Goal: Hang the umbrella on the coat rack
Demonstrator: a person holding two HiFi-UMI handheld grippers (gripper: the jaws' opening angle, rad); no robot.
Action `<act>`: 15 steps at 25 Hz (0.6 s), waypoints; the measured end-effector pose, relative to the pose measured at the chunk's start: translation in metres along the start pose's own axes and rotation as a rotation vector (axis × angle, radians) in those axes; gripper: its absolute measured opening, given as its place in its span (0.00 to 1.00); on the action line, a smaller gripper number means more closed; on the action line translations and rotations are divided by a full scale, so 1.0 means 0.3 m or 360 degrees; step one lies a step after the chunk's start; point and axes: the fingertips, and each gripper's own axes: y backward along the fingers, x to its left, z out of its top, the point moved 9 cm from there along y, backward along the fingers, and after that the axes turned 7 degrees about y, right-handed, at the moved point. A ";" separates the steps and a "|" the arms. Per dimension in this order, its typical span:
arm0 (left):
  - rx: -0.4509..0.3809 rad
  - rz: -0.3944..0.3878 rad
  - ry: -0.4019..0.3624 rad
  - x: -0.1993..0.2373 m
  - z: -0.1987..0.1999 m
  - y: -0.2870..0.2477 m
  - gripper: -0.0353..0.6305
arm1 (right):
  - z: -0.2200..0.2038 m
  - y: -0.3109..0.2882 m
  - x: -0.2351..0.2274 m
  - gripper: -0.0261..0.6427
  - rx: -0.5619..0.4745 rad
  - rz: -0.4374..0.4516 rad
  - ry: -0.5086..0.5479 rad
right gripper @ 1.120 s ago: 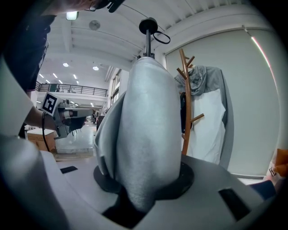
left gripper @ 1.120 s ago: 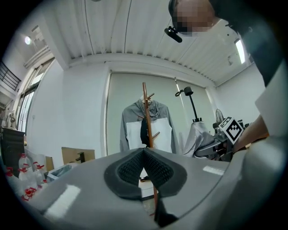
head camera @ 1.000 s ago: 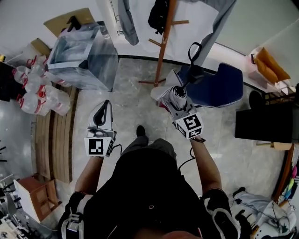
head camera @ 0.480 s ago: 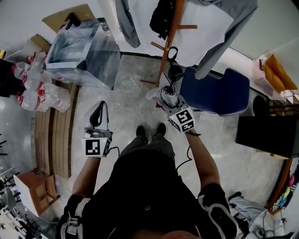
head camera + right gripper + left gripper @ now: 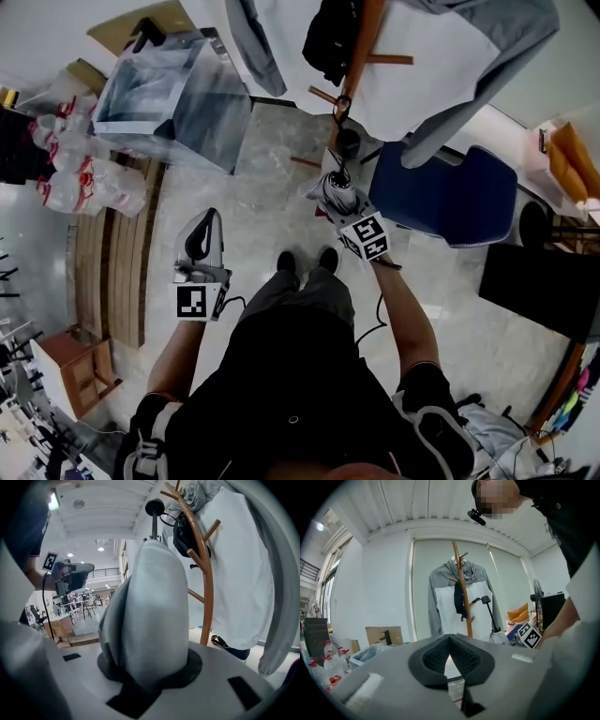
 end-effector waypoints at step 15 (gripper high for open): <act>0.0062 0.0007 -0.0030 0.010 -0.059 -0.080 0.05 | -0.146 -0.121 -0.046 0.24 -0.0011 0.0020 -0.0132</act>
